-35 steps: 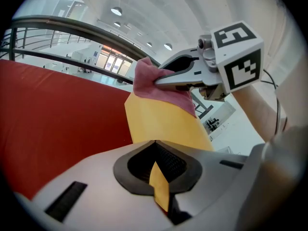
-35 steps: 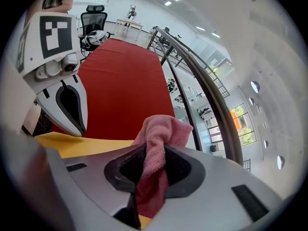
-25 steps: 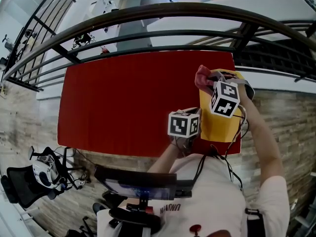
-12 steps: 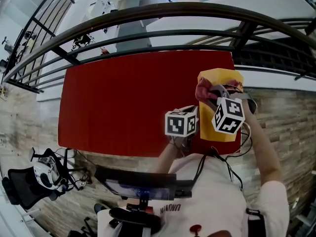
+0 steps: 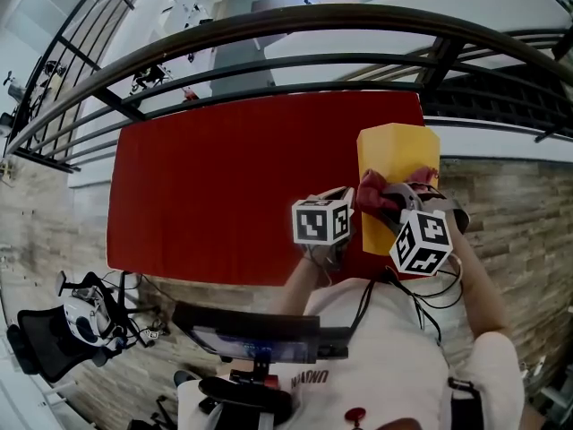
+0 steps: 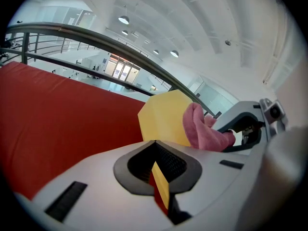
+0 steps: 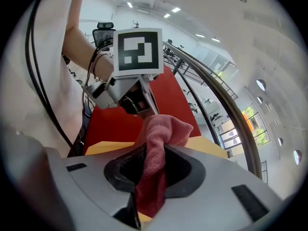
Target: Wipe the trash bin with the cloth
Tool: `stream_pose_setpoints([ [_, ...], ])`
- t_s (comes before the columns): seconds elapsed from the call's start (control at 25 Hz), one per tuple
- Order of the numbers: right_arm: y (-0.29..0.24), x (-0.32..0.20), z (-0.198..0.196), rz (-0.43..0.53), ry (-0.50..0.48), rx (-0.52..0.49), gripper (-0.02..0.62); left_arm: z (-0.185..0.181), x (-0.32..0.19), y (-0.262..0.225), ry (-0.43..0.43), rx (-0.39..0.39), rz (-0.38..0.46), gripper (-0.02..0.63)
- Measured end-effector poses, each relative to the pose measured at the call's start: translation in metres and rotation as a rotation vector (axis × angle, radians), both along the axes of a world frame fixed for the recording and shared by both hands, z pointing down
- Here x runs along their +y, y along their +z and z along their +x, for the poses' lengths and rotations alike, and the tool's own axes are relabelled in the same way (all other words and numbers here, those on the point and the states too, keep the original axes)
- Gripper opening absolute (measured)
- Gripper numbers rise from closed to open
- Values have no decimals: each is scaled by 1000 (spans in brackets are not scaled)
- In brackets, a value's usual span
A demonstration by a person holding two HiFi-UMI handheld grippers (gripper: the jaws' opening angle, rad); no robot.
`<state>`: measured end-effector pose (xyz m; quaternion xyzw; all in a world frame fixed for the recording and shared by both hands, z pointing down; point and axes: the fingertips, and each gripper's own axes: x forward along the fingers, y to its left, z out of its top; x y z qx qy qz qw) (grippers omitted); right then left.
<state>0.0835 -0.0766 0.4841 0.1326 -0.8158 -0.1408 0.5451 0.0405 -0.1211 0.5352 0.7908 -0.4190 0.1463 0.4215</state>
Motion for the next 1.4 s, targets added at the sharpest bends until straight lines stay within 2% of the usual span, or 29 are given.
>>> stream_pose_setpoints([
  [0.4, 5, 45, -1, -79, -5, -49, 97, -2, 0, -3, -2, 7, 11, 3],
  [0.68, 9, 71, 3, -146, -23, -45, 97, 3, -3, -12, -3, 30, 41, 3],
  [0.84, 12, 87, 2, -195, -41, -39, 97, 11, -5, -24, 27, 79, 85, 3],
  [1.08, 5, 103, 6, -275, -52, -52, 97, 21, 0, -26, 64, 87, 88, 3],
  [1.24, -21, 88, 16, -256, -5, -129, 97, 27, 0, -26, 76, 86, 87, 3],
  [1.4, -56, 51, 35, -157, 93, -220, 97, 31, 5, -28, 81, 91, 82, 3],
])
